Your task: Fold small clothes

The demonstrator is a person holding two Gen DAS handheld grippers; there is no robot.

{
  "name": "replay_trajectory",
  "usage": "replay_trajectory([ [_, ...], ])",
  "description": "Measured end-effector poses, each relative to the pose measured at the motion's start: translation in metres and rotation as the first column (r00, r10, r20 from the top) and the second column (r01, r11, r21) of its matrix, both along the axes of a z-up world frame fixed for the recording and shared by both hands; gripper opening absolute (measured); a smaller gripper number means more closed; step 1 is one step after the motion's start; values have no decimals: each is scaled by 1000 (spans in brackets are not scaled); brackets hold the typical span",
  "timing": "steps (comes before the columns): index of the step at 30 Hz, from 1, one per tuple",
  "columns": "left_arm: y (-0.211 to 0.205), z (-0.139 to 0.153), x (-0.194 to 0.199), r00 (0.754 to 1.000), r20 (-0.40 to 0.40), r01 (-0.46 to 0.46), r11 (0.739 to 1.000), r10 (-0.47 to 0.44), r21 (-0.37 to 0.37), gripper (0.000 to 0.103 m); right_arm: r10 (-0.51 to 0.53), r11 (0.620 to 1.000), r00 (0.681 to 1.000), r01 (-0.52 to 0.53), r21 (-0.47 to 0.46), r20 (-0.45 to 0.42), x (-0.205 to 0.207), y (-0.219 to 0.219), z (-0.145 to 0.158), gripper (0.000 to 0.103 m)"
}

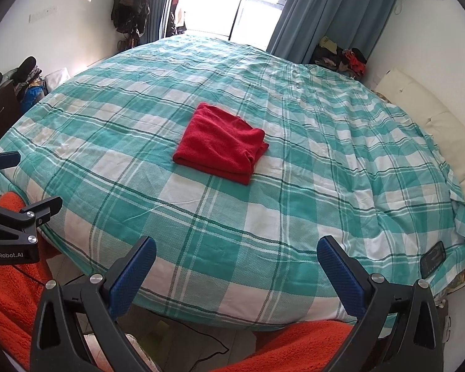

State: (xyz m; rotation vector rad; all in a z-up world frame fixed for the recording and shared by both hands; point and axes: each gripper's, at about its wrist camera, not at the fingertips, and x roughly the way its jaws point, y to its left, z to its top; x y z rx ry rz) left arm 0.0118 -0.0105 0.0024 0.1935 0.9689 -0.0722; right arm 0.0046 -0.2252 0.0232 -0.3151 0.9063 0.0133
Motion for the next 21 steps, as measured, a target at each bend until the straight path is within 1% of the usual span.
replay_trajectory([
  [9,-3,2,0,1000,3,2,1000,-2,2,102,1,1000,1000,-1,-8,13,-1,0,5,102],
  [21,-4,2,0,1000,2,2,1000,-2,4,102,-4,1000,1000,4,-11,9,-1,-1,4,102],
])
